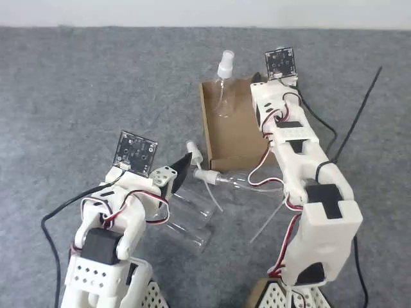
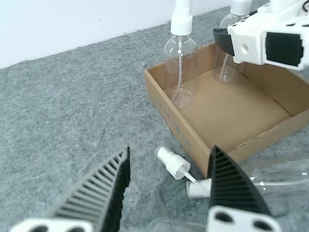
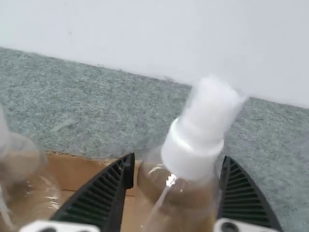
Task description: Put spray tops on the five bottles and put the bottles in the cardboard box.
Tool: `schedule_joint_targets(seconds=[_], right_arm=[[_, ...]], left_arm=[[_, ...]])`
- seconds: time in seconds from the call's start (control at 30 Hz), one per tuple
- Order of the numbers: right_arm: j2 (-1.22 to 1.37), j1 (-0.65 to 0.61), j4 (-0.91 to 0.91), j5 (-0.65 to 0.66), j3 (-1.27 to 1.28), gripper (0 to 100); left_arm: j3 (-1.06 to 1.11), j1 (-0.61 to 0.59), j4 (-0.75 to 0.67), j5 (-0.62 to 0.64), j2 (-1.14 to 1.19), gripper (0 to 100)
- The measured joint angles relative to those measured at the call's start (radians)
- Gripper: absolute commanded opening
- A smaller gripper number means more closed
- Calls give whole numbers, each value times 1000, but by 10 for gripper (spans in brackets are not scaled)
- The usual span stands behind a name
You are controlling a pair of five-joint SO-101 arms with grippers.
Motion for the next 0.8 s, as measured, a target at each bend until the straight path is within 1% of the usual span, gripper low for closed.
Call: schedule_joint_targets(seconds=[0.17, 0.4, 0.6, 0.8], right_arm=[[0, 8, 0, -41, 0, 236], [-2, 9, 0, -44, 0, 241], [-11, 9, 0, -48, 21, 351], [-11, 9, 0, -48, 29, 353]], left_arm=[[0, 0, 0, 0, 0, 239], [0, 0, 0, 0, 0, 239], [0, 0, 0, 0, 0, 239], [0, 0, 0, 0, 0, 239]])
